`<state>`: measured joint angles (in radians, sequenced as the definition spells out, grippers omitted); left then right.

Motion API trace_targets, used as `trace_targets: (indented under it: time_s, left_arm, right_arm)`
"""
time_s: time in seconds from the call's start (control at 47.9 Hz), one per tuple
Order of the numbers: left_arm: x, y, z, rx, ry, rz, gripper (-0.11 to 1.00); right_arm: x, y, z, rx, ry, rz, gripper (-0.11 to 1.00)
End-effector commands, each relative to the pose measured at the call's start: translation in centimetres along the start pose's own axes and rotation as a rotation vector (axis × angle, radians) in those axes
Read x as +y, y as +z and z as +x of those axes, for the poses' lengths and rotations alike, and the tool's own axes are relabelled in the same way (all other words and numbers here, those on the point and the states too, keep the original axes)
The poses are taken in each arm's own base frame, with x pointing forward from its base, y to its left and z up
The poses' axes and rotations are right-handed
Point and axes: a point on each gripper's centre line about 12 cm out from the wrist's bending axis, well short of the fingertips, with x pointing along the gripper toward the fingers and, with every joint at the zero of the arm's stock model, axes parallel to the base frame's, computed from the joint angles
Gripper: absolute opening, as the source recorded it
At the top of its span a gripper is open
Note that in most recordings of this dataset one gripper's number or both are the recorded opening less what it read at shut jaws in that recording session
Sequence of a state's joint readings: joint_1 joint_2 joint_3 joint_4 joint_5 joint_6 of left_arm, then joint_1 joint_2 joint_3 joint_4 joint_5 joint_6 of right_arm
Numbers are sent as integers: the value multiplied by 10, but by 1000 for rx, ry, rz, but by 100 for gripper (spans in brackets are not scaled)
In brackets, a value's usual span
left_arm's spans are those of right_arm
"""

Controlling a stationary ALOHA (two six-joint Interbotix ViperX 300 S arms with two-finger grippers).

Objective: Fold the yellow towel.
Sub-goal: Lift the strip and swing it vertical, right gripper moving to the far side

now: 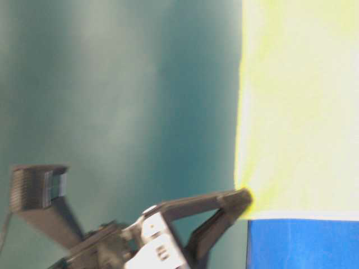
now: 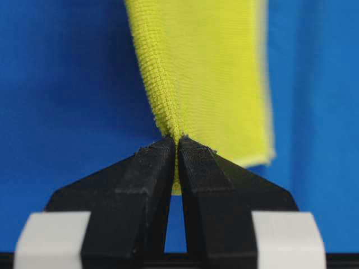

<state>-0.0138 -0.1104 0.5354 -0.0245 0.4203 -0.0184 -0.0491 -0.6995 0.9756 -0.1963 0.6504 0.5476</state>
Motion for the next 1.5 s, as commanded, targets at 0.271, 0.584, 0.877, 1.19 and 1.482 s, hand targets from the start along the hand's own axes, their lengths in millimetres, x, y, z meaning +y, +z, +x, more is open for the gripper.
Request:
trace_targets:
  time_s: [0.271, 0.584, 0.877, 1.19, 1.482]
  left_arm:
    - [-6, 20, -27, -96, -12, 16, 2]
    - [-32, 29, -25, -191, -66, 50, 2]
    - [-71, 45, -8, -354, -143, 88, 2]
    - [-87, 59, 33, -427, -165, 106, 2]
    - [-96, 76, 54, -452, -169, 118, 2]
  right_arm:
    - [1, 11, -3, -31, -6, 3, 1]
    - [-34, 31, 10, -73, -138, 43, 1]
    - [-62, 69, 20, -233, -177, 61, 1]
    - [-77, 122, 43, -341, -176, 56, 1]
    - [-79, 154, 65, -341, -187, 18, 1]
